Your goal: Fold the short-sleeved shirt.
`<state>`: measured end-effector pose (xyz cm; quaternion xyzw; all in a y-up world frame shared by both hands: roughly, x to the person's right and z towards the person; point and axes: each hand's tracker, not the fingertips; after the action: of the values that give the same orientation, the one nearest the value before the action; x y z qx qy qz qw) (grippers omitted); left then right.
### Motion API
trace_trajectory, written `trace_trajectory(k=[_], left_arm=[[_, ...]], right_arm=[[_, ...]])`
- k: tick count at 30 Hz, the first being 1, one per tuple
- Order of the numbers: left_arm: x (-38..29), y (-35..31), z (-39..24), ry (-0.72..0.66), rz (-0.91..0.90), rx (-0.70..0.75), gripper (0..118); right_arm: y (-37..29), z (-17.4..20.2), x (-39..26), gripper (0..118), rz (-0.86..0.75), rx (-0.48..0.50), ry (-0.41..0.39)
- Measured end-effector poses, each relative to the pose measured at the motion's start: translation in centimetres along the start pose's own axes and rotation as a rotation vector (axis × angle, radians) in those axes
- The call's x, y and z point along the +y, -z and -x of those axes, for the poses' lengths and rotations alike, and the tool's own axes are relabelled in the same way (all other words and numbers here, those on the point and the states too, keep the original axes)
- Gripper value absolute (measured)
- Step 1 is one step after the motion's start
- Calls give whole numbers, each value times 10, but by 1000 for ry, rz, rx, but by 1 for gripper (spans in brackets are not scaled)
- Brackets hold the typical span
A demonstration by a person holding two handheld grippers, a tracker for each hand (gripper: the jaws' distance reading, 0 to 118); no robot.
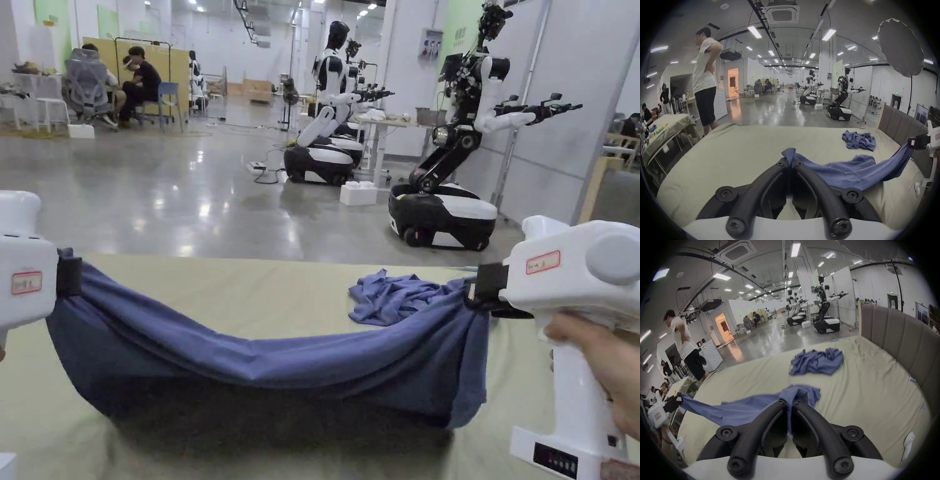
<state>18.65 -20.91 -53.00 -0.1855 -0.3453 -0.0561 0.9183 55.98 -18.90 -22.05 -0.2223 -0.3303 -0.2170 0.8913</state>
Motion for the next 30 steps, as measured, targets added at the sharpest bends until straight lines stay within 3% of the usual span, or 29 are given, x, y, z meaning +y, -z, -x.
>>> trace_trajectory(k=[5, 10, 13, 19, 22, 25, 30], left_arm=[[-58, -52, 10, 41, 55, 11, 3], [-102, -101, 15, -76, 53, -6, 3], [-123, -127, 13, -58, 47, -3, 3], [-152, -177, 9, 18, 30, -2, 3], [-164, -197, 14, -16, 33, -4, 3], [-180, -218, 22, -99, 23, 23, 3], [-206, -250, 35, -195, 31, 55, 3]], right_arm=[[-39, -14, -63, 5, 42, 36, 0], [-76, -30, -115, 5, 43, 67, 27], [-100, -39, -147, 5, 36, 69, 33], [-144, -46, -202, 5, 24, 31, -78], [-161, -45, -231, 5, 23, 14, -108], [-176, -46, -262, 5, 18, -2, -97], [-202, -53, -304, 5, 19, -23, -4]])
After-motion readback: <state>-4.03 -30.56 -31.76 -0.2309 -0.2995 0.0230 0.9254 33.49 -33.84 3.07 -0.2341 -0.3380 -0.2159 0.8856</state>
